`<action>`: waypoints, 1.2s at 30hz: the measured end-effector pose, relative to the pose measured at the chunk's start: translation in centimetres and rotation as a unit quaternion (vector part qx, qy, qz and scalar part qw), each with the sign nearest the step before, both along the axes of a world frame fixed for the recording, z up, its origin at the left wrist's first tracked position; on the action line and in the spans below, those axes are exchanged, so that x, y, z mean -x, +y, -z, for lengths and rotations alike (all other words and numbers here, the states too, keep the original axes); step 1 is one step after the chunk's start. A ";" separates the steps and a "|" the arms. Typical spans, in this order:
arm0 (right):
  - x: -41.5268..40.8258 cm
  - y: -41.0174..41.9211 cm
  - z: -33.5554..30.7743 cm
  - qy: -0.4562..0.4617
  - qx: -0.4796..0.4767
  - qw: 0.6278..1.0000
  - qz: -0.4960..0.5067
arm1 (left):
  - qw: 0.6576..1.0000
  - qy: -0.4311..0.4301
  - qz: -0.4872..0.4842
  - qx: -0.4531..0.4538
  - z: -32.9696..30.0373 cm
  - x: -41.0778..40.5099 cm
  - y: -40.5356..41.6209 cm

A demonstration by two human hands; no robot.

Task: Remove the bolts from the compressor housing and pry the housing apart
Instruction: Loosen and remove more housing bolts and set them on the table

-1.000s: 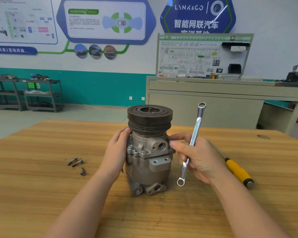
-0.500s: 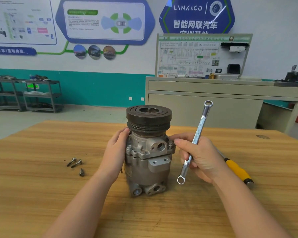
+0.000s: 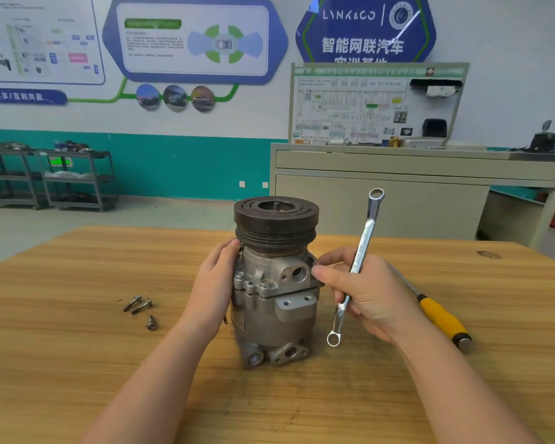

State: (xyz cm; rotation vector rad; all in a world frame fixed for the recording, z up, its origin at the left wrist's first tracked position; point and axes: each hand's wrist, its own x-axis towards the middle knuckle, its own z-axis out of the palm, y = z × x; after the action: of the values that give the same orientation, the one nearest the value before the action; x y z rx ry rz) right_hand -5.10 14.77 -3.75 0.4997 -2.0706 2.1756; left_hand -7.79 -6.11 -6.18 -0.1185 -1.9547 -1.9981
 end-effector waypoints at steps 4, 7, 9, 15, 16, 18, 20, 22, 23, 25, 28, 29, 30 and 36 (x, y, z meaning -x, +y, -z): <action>0.0 0.2 0.0 0.007 0.000 1.000 0.010 | 1.000 0.002 0.002 0.000 0.1 -0.1 0.0; -0.2 -0.2 -0.1 -0.006 -0.006 1.000 0.008 | 1.000 0.004 -0.001 0.005 0.0 -0.1 0.0; -0.2 -0.2 0.0 -0.002 -0.020 1.000 0.005 | 1.000 0.000 0.000 0.001 0.0 -0.1 0.0; 0.0 0.0 0.4 0.019 -0.041 0.999 0.002 | 1.000 0.000 -0.002 0.008 -0.1 -0.3 0.0; 0.0 -0.1 0.5 0.023 -0.040 0.999 0.001 | 1.000 0.003 -0.004 0.011 -0.2 -0.3 0.0; 0.1 -0.2 0.5 0.029 -0.035 0.999 -0.006 | 1.000 0.001 -0.008 0.011 -0.2 -0.3 0.0; 0.0 -0.3 0.4 0.024 -0.024 0.999 -0.021 | 1.000 -0.002 -0.009 0.011 -0.2 -0.3 0.0; 0.1 -0.3 0.4 0.017 -0.006 1.000 -0.013 | 1.000 -0.003 -0.007 0.011 -0.2 -0.4 0.1; 0.1 -0.3 0.3 0.019 0.000 1.000 -0.003 | 1.000 -0.002 -0.007 0.011 -0.2 -0.4 0.1; 0.2 -0.1 0.3 0.022 0.001 1.000 0.001 | 1.000 -0.001 -0.008 0.013 -0.1 -0.3 0.1; 0.2 0.2 0.3 0.029 -0.013 0.999 -0.017 | 1.000 -0.001 -0.007 0.013 -0.2 -0.5 0.2; 0.1 0.2 0.4 0.030 -0.018 0.999 -0.020 | 1.000 -0.002 -0.007 0.011 -0.2 -0.5 0.2; 0.2 0.1 0.4 0.033 -0.018 0.999 -0.018 | 1.000 -0.003 -0.007 0.009 -0.3 -0.6 0.2; -0.1 0.0 0.2 0.042 0.005 0.999 0.007 | 1.000 -0.001 -0.008 0.019 -0.3 -0.7 0.2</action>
State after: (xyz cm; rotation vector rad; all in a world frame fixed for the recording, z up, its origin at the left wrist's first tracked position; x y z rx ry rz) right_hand -4.97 14.75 -3.96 0.5626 -2.0145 2.1173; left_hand -7.11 -5.95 -5.87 -0.1100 -1.9885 -1.9528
